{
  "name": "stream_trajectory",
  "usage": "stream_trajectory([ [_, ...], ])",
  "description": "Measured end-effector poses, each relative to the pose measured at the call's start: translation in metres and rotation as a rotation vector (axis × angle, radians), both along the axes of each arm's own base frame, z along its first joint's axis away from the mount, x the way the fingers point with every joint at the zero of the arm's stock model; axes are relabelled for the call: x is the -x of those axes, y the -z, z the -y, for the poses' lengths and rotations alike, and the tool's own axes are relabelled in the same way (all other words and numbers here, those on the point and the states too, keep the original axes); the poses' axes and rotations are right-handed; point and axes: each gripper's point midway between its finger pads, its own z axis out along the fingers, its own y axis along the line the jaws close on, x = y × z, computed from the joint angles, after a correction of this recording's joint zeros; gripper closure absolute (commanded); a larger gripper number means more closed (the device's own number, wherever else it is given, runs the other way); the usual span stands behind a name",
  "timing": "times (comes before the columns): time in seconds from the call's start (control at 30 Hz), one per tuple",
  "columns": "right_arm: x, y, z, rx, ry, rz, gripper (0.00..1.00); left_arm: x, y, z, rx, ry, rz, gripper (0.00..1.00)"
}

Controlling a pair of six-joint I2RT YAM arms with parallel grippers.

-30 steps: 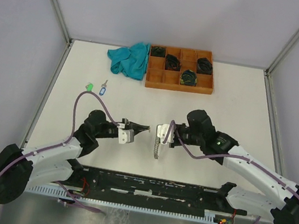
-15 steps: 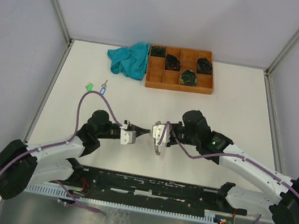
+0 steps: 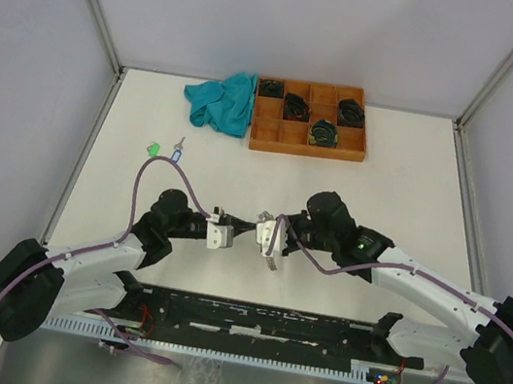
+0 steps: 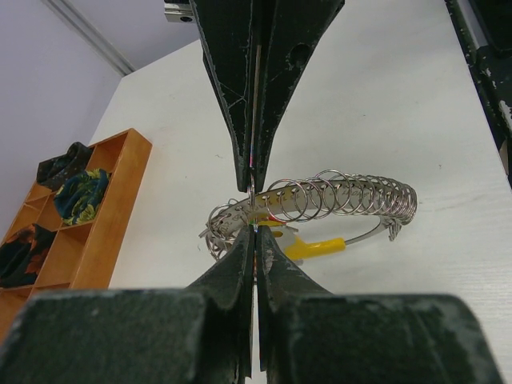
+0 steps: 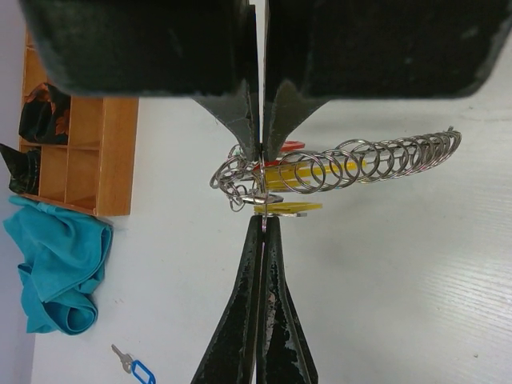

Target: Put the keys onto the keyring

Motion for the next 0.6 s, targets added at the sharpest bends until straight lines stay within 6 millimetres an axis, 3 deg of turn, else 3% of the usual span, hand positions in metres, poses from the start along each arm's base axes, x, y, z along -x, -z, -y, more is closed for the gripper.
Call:
stream_trajectory([
  [0.6, 0.0011, 0.0071, 0.0001, 0.038, 0.003, 0.015, 0.99, 0.0001, 0.0046, 0.0009, -0.009, 0.003, -0.012, 0.97],
])
